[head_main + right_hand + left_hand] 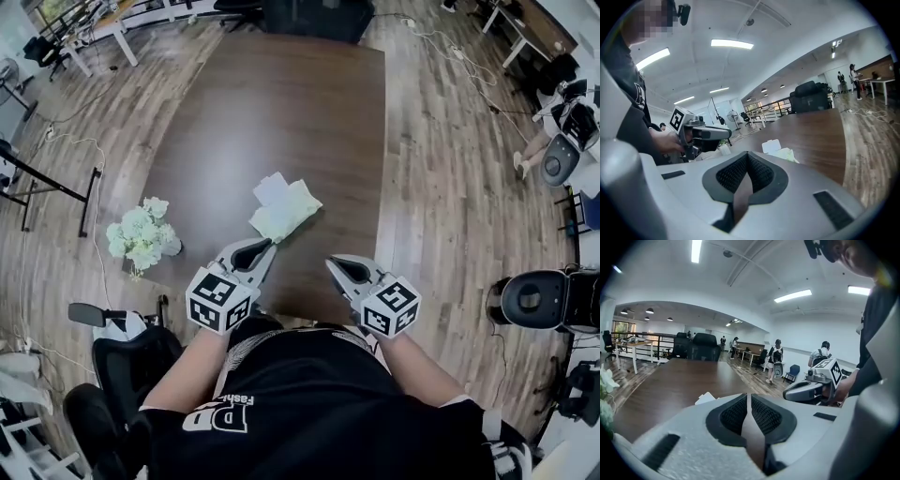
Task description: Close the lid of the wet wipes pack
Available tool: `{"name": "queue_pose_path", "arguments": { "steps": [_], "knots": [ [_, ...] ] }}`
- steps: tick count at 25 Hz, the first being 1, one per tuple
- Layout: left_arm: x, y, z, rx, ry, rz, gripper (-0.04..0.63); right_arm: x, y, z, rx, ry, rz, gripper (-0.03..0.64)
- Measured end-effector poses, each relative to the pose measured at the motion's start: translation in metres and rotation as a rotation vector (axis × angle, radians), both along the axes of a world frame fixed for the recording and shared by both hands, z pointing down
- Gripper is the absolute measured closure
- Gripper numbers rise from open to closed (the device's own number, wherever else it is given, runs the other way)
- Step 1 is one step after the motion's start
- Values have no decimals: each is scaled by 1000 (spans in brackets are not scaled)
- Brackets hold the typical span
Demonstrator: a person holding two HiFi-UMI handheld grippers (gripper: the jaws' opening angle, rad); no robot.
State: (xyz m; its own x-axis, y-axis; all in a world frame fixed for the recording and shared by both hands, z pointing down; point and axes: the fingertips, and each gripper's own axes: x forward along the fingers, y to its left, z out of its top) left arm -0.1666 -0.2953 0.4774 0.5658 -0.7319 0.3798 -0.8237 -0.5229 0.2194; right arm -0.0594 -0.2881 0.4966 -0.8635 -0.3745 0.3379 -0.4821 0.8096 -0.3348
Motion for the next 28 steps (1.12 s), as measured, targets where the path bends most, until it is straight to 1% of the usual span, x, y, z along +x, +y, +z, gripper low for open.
{"name": "queue_pose_path", "arguments": {
  "steps": [5, 10, 14, 15, 16, 17, 19, 28],
  "knots": [
    [-25, -29, 11, -22, 0, 35, 575, -14, -18, -1, 9, 9, 80, 612],
    [-57, -70, 36, -33, -11, 13, 575, -33, -24, 1, 9, 28, 120, 611],
    [-73, -109, 58, -39, -9, -13, 572, -41, -24, 9, -1, 62, 130, 611],
    [-75, -117, 63, -46, -6, -16, 557, -42, -24, 11, -6, 67, 134, 611],
    [-77, -125, 68, -54, -1, -20, 524, -42, -24, 13, -11, 72, 138, 611],
    [-79, -132, 73, -63, 4, -24, 517, -43, -23, 15, -17, 75, 140, 611],
    [-81, -144, 82, -80, 5, -28, 517, -42, -23, 18, -28, 82, 142, 612],
    [-67, -181, 128, -167, -57, 13, 472, -29, -29, 27, -53, 86, 154, 611]
  ]
}}
